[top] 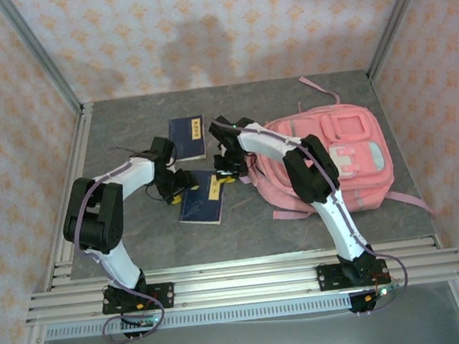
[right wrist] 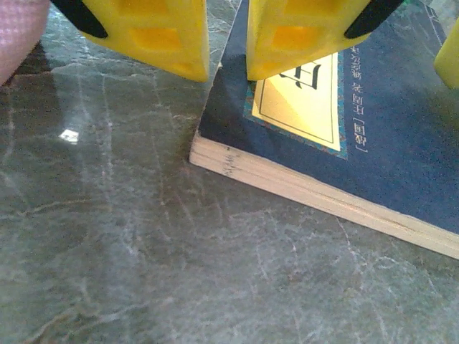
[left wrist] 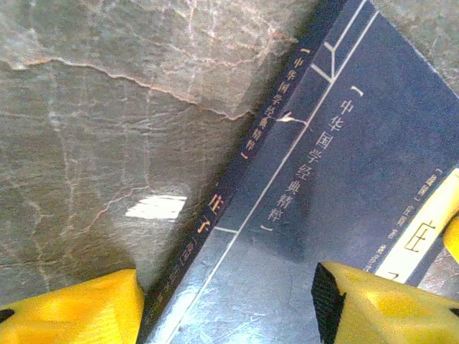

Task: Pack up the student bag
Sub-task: Pick up the book from the center of the table.

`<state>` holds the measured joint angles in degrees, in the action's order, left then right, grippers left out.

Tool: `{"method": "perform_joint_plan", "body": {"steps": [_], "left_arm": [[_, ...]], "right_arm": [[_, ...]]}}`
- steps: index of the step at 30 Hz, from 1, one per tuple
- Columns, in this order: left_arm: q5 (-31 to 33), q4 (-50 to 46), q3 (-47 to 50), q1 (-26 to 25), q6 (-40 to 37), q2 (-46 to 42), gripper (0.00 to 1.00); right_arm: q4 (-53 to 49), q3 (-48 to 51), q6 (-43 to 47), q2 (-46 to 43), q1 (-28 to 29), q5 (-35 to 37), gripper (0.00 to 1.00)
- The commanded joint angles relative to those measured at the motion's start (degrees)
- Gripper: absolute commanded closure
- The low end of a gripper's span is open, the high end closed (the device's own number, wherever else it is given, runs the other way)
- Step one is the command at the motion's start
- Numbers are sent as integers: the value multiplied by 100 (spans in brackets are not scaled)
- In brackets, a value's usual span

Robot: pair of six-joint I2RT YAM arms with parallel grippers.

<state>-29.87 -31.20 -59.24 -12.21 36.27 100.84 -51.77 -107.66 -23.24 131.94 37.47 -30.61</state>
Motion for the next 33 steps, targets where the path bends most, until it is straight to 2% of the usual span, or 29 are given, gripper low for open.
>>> {"method": "perform_joint_plan", "body": {"steps": [1,11,19,24,29,30,33], "left_arm": [[-1862,1201,283,-310,432,323,36],[-2451,2410,551,-312,1398,-100,35],[-2590,2579,837,-314,1560,-458,37],[-2547,2605,975,-309,1507,-671,45],[-2387,2442,928,-363,1359,-424,55],[-2314,2300,864,-402,1254,-324,58],[-2164,1966,728,-468,1008,-125,80]], "right_arm": [[-12,-14,-142,209,-65,-86,81],[268,540,-436,43,-152,-460,80],[305,682,-453,-19,-230,-507,80],[370,772,-482,-47,-258,-516,80],[387,773,-514,-53,-268,-515,81],[387,772,-531,-54,-267,-516,81],[326,743,-515,-117,-267,-366,81]]}}
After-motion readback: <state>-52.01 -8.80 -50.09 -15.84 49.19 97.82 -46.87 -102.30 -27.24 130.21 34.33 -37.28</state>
